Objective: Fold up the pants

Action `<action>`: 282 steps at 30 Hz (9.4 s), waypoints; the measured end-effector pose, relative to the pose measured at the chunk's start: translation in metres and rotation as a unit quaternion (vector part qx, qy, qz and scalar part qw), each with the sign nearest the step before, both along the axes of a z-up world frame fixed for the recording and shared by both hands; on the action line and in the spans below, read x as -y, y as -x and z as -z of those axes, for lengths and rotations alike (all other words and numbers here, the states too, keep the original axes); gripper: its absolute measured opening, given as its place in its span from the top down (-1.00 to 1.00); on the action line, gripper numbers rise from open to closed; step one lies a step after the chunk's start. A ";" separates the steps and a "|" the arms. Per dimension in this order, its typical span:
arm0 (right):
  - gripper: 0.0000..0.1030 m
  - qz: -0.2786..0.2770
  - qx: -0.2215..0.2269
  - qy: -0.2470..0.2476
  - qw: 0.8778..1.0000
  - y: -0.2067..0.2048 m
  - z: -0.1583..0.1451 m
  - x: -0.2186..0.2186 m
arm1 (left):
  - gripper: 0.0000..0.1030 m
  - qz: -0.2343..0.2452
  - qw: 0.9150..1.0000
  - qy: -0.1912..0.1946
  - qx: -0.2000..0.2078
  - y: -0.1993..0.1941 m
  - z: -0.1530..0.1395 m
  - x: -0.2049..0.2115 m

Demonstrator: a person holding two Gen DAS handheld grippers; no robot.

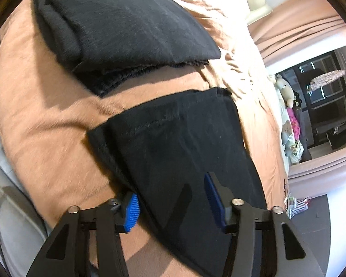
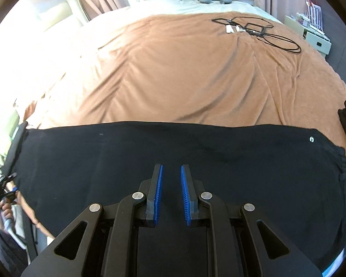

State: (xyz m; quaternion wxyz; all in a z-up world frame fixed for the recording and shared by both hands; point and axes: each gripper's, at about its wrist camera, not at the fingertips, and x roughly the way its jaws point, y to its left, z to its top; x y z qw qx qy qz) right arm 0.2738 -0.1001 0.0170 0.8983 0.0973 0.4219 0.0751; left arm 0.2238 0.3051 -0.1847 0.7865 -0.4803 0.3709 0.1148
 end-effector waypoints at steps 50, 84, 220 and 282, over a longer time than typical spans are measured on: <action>0.37 -0.100 -0.015 0.028 0.995 0.044 0.051 -0.134 | 0.89 0.012 0.999 0.000 0.031 0.000 -0.018 -0.002; 0.73 -0.037 -0.084 0.001 0.996 -0.087 0.055 -0.095 | 0.74 -0.011 1.000 0.016 0.009 0.005 0.002 0.010; -0.10 0.234 0.080 -0.221 0.943 0.316 0.053 0.258 | 0.84 0.639 0.765 -0.040 0.071 -0.105 -0.171 0.769; 0.97 0.245 0.095 -0.251 0.932 0.279 0.071 0.292 | -0.41 0.407 0.909 -0.064 -0.060 -0.074 -0.016 0.398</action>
